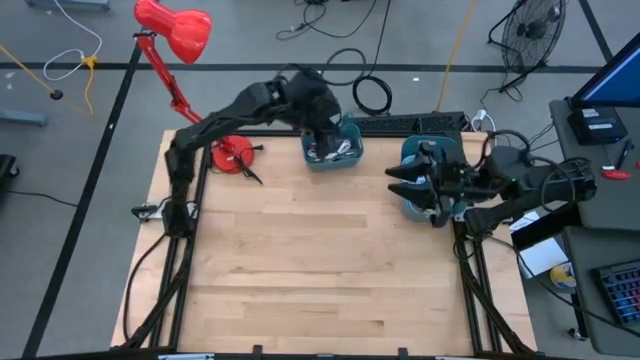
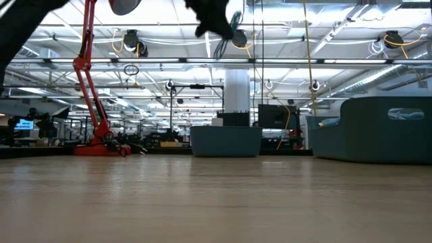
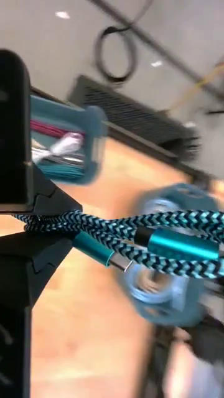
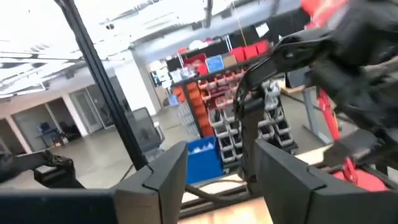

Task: Pick & Place USB Port
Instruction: Put the blue charger cable into the left blue bin

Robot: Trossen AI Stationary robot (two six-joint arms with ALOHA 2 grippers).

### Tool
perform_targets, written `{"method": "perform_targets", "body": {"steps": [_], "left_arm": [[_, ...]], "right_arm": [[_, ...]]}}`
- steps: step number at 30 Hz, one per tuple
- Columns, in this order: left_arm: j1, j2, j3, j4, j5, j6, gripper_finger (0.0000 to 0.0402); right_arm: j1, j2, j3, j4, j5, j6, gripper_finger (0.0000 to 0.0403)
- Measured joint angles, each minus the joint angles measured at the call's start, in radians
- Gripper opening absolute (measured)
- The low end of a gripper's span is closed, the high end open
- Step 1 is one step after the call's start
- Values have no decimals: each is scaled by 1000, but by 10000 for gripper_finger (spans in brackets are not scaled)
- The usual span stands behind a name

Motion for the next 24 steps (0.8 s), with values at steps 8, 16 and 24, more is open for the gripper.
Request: {"method": "perform_targets", "body": {"steps": [8,16,24], "left_arm": [[61,203,-1,-103,32,181,18],[63,345,-1,-96,-88,330,18],[94,392,0,-45,-91,332,17]], "right_arm": [[11,-3,-2,-123,-7,56,180],[10,-2,-1,-216,-6,127,180],[10,-2,-1,-215,-4,167,180]]}}
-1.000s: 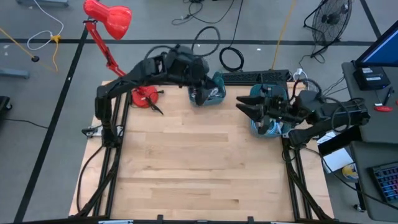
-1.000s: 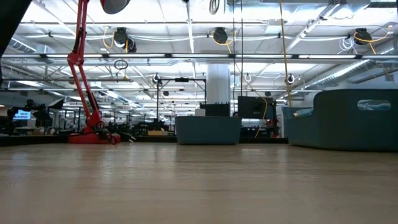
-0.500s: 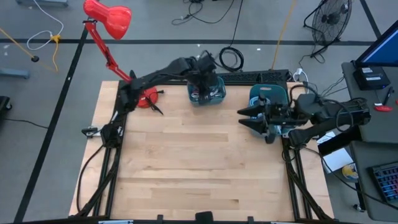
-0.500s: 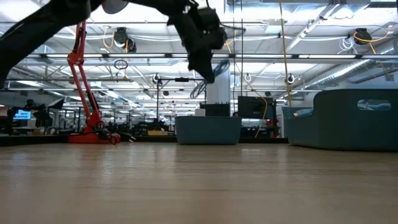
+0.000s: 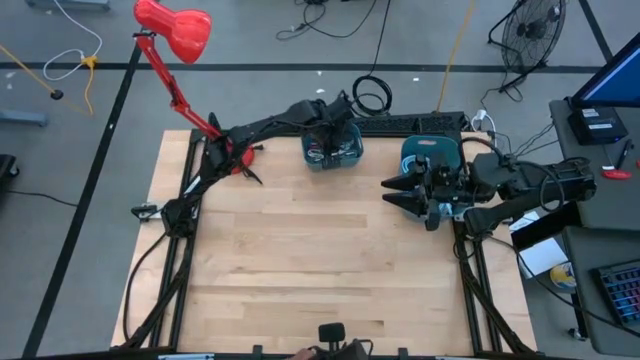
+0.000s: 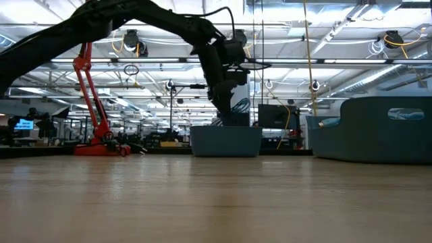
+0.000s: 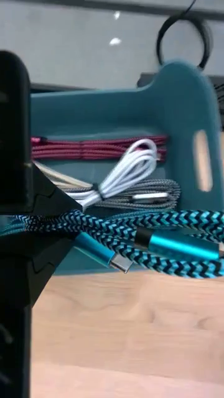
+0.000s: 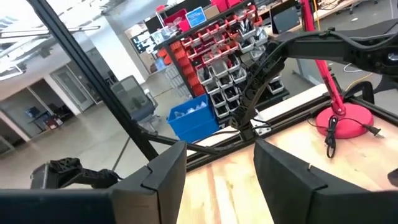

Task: Pick & Place USB Port
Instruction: Put the blue charger cable into the left blue bin, then return to Home Position

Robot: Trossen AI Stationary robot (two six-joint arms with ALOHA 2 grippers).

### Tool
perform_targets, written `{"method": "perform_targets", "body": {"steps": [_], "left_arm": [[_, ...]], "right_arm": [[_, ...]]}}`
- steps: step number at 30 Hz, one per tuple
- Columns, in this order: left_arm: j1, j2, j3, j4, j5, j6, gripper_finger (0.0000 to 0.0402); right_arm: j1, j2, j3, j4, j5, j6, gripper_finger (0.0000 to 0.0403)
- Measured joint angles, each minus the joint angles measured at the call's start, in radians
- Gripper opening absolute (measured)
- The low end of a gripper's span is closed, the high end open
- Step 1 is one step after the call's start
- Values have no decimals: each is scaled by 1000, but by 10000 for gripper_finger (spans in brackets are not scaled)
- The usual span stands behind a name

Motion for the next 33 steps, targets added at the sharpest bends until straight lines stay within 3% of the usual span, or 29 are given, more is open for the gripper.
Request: {"method": "perform_targets", "body": {"steps": [11,33], "left_arm": [[27,28,0,-21,73,-55,23],[17,26,0,-41,-27,-109,141]], "right_arm": [[4,0,0,8,-3,-20,163],[4,0,0,8,1,-30,162]]}}
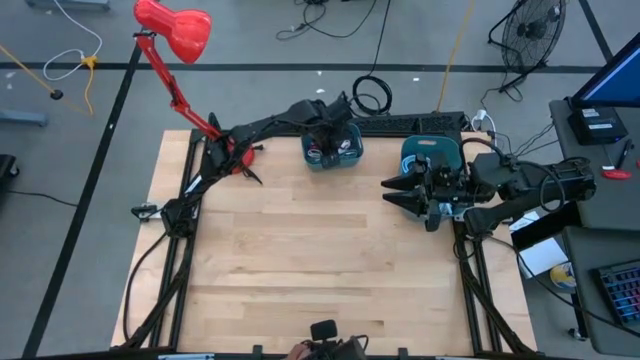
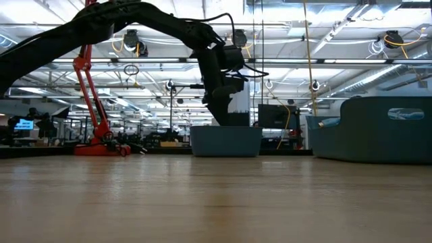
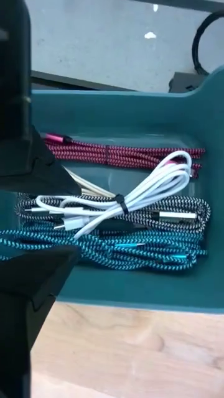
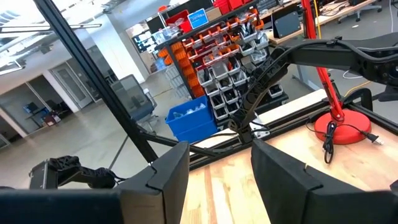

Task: Pick & Place USB Port
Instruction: Return to Home Position

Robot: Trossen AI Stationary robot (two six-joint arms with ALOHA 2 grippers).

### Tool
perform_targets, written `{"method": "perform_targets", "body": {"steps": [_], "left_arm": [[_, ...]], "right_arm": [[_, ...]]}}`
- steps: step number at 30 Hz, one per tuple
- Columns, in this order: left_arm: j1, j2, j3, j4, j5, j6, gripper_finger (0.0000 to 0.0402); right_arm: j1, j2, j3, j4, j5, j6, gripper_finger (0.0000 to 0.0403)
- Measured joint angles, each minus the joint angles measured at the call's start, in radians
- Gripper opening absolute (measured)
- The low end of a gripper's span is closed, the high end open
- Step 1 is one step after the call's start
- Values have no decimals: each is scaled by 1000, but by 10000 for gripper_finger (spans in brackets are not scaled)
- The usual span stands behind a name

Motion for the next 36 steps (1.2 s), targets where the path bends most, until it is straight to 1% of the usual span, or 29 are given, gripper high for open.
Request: {"method": "perform_targets", "body": {"steps": [8,12,16,19,26,29,31,33,36], "left_arm": [[-13,-13,0,0,-50,0,147],[-18,-63,3,5,-55,-44,147],[-23,-152,3,9,4,-119,147],[-38,-236,4,9,41,-145,147],[-118,-428,6,3,69,-219,147],[-164,-482,6,-2,66,-256,147],[-202,-508,6,-15,67,-282,147],[-241,-527,6,-20,65,-299,147],[-300,-537,6,-34,31,-321,147]], "right_arm": [[0,0,0,0,0,3,162],[0,-3,0,-4,-3,6,161],[1,-21,0,-10,-4,7,157],[2,-39,0,-11,-9,-3,153],[8,-85,1,-54,-123,-15,136],[26,-92,1,-113,-176,-23,119],[45,-92,1,-167,-190,-40,99],[67,-92,-7,-215,-190,-50,70],[91,-99,-49,-246,-195,-70,15]]}}
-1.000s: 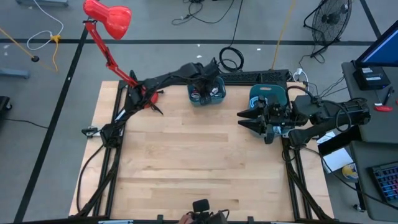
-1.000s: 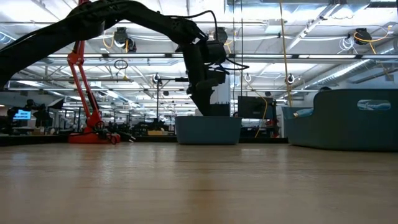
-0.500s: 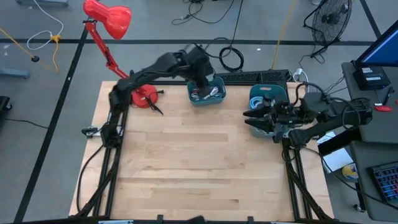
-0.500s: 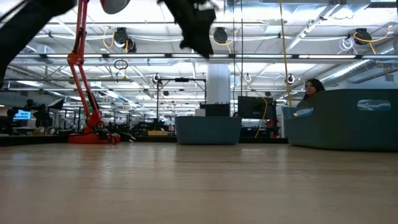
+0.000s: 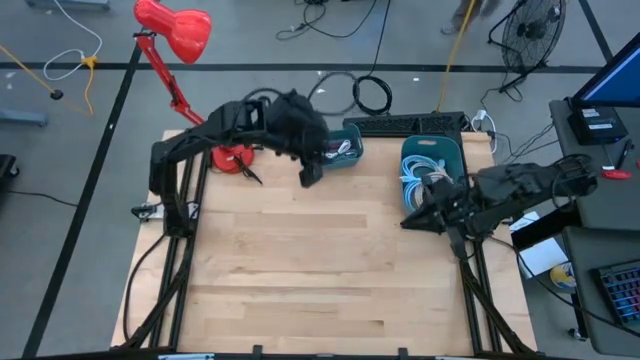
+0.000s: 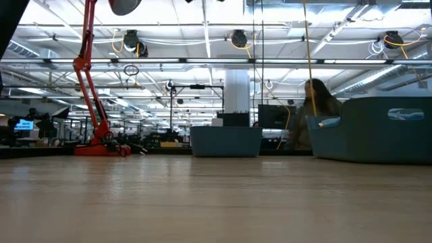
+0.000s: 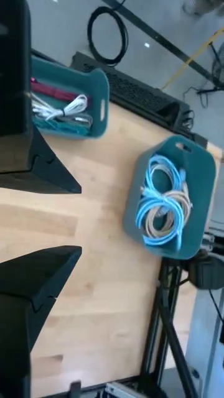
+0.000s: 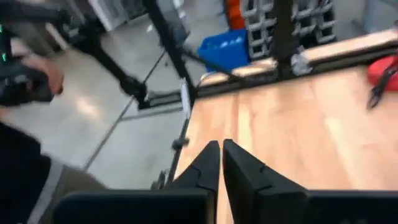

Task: Pick & Place USB Port
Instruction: Return to Home Position

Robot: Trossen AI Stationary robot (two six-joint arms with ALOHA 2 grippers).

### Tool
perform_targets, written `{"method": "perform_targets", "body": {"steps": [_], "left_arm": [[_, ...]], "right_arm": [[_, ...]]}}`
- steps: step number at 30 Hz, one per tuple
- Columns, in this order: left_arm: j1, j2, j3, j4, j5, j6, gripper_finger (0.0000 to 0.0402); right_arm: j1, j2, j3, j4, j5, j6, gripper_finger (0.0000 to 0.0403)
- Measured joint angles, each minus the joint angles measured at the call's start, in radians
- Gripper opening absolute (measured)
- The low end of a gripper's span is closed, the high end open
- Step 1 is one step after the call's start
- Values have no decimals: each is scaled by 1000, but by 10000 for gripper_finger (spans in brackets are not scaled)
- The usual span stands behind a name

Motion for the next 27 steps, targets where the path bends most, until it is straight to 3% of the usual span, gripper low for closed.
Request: {"method": "perform_targets", "body": {"steps": [6,17,27], "left_arm": [[-93,2,-12,-24,-88,-36,147],[-116,2,-58,101,-123,-93,147],[-113,3,-58,124,-122,-100,147]], "right_arm": [[23,-64,-173,146,-71,25,1],[41,-349,-612,535,-11,53,0],[4,-621,-838,536,13,-5,0]]}}
